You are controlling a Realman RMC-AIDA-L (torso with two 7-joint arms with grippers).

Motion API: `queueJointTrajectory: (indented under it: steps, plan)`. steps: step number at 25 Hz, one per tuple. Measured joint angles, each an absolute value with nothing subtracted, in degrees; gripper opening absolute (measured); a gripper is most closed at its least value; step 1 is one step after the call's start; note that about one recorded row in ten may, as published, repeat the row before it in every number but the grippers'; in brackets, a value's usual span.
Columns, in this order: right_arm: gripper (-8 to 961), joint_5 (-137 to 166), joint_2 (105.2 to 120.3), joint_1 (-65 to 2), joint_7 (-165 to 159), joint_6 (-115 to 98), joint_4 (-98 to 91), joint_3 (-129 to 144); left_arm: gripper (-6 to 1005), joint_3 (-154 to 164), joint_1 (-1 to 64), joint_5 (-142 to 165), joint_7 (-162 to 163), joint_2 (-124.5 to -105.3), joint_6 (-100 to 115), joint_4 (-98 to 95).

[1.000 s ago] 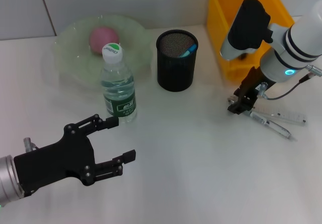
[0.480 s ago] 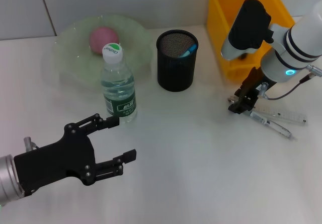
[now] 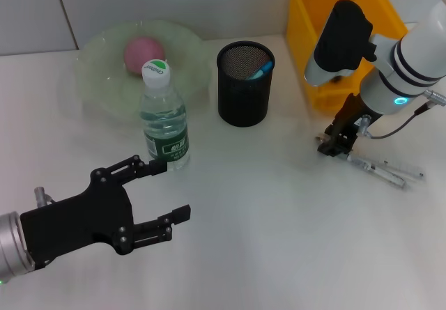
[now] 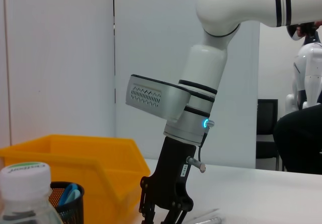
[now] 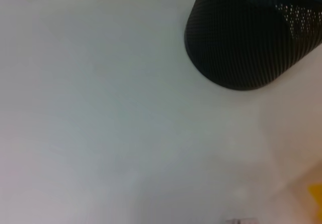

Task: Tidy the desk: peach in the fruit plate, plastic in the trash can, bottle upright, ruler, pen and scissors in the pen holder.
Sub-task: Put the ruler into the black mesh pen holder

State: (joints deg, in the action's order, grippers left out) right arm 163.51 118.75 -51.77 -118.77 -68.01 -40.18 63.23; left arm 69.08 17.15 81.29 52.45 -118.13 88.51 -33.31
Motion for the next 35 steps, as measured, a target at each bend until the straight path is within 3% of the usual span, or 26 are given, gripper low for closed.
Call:
queueJointTrajectory:
  steps: [8, 13, 18, 35]
  plan:
    - [328, 163.7, 118.74, -51.8, -118.4, -68.5, -41.0, 63.3, 771, 69.1, 17.3, 81.1, 52.5, -118.12, 89.1, -33.4]
    - [204, 163.7, 118.80, -51.8, -118.0, -68.9, -41.6, 63.3, 770, 69.1, 17.3, 81.1, 52.5, -118.13, 89.2, -33.4]
    - [148, 163.7, 118.82, -51.8, -117.9, -69.4, -42.1, 63.3, 770, 69.0, 17.3, 81.1, 52.6, -118.13, 89.2, -33.4]
    - [4, 163.5, 119.08, -50.3, -118.3, -70.8, -46.0, 65.1, 769, 68.9, 17.0, 81.1, 52.5, -118.13, 89.2, -33.4]
